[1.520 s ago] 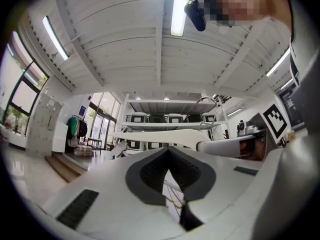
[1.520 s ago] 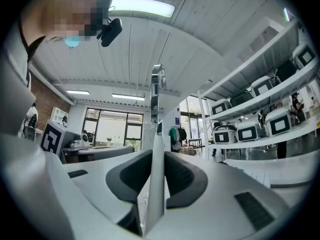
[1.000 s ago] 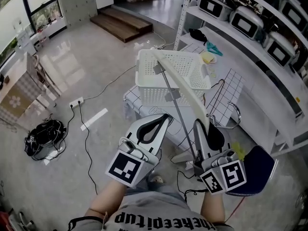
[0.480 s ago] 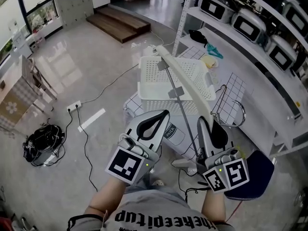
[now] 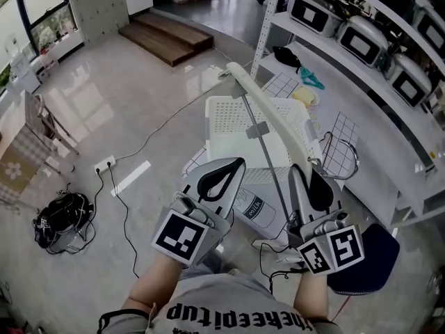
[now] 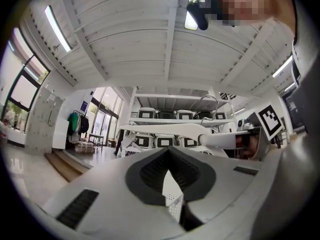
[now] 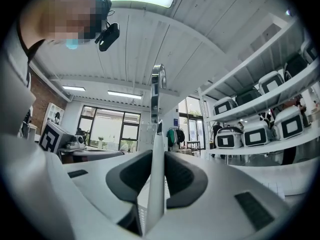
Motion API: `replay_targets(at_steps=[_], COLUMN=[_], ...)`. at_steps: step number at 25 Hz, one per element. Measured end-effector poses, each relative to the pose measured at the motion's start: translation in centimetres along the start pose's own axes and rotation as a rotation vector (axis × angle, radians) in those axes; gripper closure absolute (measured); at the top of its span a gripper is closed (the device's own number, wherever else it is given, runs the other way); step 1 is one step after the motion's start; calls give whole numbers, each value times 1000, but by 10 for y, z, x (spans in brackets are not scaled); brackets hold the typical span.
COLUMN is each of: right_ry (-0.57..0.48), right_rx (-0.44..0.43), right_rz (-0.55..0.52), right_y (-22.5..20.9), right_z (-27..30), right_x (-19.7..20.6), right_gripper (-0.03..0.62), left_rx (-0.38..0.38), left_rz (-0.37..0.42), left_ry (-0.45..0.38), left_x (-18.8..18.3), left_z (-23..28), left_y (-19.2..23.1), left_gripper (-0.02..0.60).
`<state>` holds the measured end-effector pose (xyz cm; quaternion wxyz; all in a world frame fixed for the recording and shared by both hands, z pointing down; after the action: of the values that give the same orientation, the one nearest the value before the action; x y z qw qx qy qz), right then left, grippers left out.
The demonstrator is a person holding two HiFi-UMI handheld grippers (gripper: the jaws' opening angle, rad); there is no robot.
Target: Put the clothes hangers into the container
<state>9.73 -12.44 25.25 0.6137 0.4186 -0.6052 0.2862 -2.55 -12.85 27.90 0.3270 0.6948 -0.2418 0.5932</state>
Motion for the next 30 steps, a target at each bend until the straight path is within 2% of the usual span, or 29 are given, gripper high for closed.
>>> replay_targets(at_steps=[11, 17, 23, 30], right_ry=[-5, -4, -5, -17], right_rx=[40, 27, -46, -189], right_rz=[-28, -44, -59, -86], right_y=[-7, -14, -27, -53], right_z=[56, 74, 92, 117], right_x=[-1, -1, -4, -12], right_gripper=[502, 502, 502, 502], left_rx=[54, 49, 0, -92], left_rz=[-7, -18, -21, -12], left_ry=[-4, -2, -5, -25], left_x=[-4, -2, -3, -11], left_z=[22, 31, 45, 70], left_y=[56, 73, 80, 81], left_gripper=[557, 557, 557, 557])
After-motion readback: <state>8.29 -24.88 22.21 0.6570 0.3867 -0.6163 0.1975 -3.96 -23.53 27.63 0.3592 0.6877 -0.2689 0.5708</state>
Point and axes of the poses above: the fingertips, and each gripper's own axes: z forward along the fingers, y to its left, x out of its underside, the point moved 2 cm from there along -z, backward along the fingers, and after that the axes turned 8 degrees about -z, right-handed, at the moved point
